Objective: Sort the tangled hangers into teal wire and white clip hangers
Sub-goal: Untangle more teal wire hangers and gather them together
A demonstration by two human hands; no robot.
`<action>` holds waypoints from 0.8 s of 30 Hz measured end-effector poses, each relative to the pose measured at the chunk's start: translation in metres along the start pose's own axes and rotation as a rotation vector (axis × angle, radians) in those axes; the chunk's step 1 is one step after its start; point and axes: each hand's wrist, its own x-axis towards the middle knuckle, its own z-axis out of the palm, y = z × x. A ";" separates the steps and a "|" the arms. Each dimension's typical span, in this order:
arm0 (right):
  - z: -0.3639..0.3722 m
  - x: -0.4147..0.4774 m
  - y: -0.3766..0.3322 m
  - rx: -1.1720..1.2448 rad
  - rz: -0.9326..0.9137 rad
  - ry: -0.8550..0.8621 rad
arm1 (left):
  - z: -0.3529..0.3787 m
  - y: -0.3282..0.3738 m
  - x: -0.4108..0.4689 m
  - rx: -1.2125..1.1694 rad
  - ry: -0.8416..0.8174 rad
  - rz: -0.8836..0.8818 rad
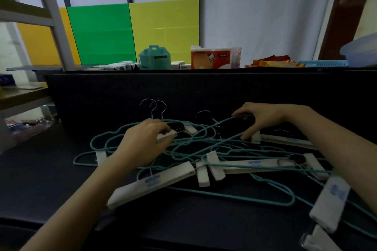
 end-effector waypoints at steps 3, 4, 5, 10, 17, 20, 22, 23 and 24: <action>-0.012 -0.019 -0.011 0.034 -0.025 0.142 | -0.010 -0.019 -0.005 0.035 0.002 -0.024; -0.016 -0.026 -0.013 0.033 -0.024 0.190 | -0.013 -0.026 -0.006 0.054 0.004 -0.033; -0.018 -0.033 -0.014 0.023 -0.017 0.236 | -0.014 -0.033 -0.007 0.078 0.000 -0.046; -0.019 -0.066 -0.020 -0.030 0.079 0.447 | -0.012 -0.062 -0.005 0.173 -0.162 -0.141; -0.002 -0.099 -0.022 -0.062 0.197 0.548 | 0.003 -0.076 0.004 0.175 -0.275 -0.142; 0.004 -0.107 -0.021 -0.054 0.246 0.561 | 0.006 -0.079 0.005 0.137 -0.252 -0.103; 0.008 -0.111 -0.020 -0.047 0.271 0.557 | 0.007 -0.082 0.004 0.121 -0.216 -0.078; 0.009 -0.113 -0.019 -0.040 0.279 0.552 | 0.008 -0.083 0.003 0.109 -0.194 -0.072; 0.010 -0.114 -0.018 -0.037 0.288 0.546 | 0.009 -0.084 0.002 0.099 -0.171 -0.065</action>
